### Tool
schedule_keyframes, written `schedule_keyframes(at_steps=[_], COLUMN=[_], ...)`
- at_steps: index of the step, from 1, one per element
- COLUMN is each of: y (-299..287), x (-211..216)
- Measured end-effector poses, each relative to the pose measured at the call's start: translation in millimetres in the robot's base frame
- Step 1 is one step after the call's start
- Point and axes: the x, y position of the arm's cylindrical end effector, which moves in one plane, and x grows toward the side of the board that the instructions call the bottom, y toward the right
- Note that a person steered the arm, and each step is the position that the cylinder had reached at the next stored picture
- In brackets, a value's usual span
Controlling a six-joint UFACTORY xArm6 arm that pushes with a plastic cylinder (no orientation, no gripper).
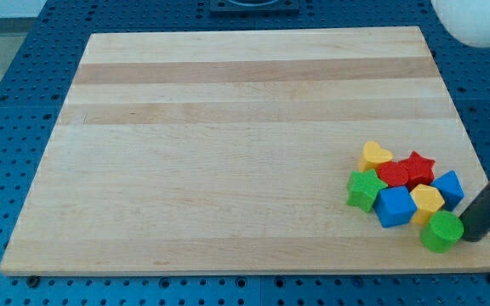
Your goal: Place the green circle at the bottom left of the board
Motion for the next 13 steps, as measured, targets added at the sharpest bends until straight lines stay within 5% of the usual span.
schedule_keyframes(at_steps=[9,13], y=[-128.1,-170.6], x=[12.5,-60.4])
